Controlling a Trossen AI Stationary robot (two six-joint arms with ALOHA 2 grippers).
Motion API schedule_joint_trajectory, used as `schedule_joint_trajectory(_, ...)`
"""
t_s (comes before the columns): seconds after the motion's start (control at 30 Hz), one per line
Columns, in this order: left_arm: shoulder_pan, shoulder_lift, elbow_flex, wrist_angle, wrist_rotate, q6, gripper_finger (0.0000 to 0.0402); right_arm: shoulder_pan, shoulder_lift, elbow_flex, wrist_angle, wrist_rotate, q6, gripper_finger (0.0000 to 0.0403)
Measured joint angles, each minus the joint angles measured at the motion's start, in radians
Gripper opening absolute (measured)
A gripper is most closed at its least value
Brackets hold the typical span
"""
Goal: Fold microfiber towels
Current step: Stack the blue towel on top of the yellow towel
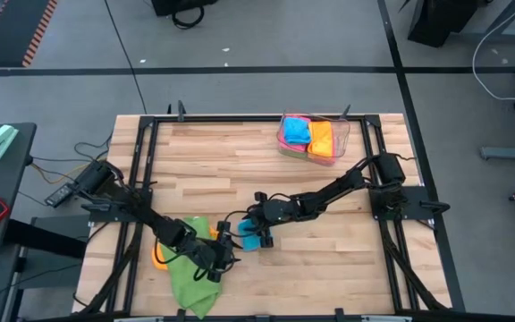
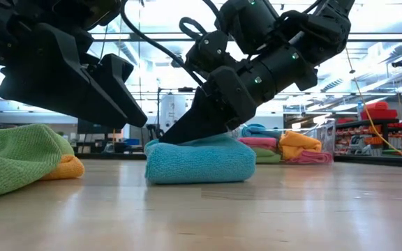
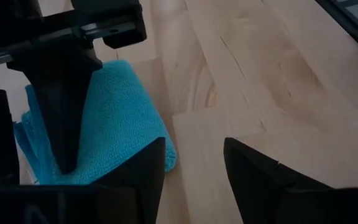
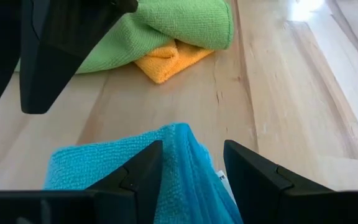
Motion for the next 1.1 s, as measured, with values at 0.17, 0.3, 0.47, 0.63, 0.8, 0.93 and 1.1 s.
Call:
schedule_joint_trajectory(0.17, 0.000, 0.000, 0.000, 0.000, 0.000, 0.000, 0.0173, -0.004, 0.000, 0.000, 0.000, 0.000, -0.007, 0.0180)
schedule_joint_trajectory(0.3, 0.000, 0.000, 0.000, 0.000, 0.000, 0.000, 0.0172, -0.017, 0.000, 0.000, 0.000, -0.004, -0.007, 0.0180)
schedule_joint_trajectory(0.47, 0.000, 0.000, 0.000, -0.014, 0.000, -0.001, 0.0174, -0.029, 0.000, 0.000, -0.001, -0.005, -0.016, 0.0180)
schedule_joint_trajectory(0.63, 0.000, 0.000, 0.000, -0.024, 0.000, 0.006, 0.0173, -0.033, -0.001, 0.000, -0.001, -0.005, -0.025, 0.0180)
schedule_joint_trajectory(0.8, 0.000, 0.000, 0.000, -0.035, 0.000, 0.049, 0.0172, -0.036, -0.003, 0.000, -0.002, -0.008, -0.029, 0.0180)
schedule_joint_trajectory(0.93, 0.000, 0.000, 0.000, -0.055, -0.018, 0.105, 0.0174, -0.036, -0.042, 0.001, -0.018, -0.008, -0.014, 0.0180)
schedule_joint_trajectory(1.1, 0.000, 0.000, 0.001, -0.066, -0.109, 0.182, 0.0178, -0.037, -0.156, 0.001, -0.097, -0.008, -0.023, 0.0180)
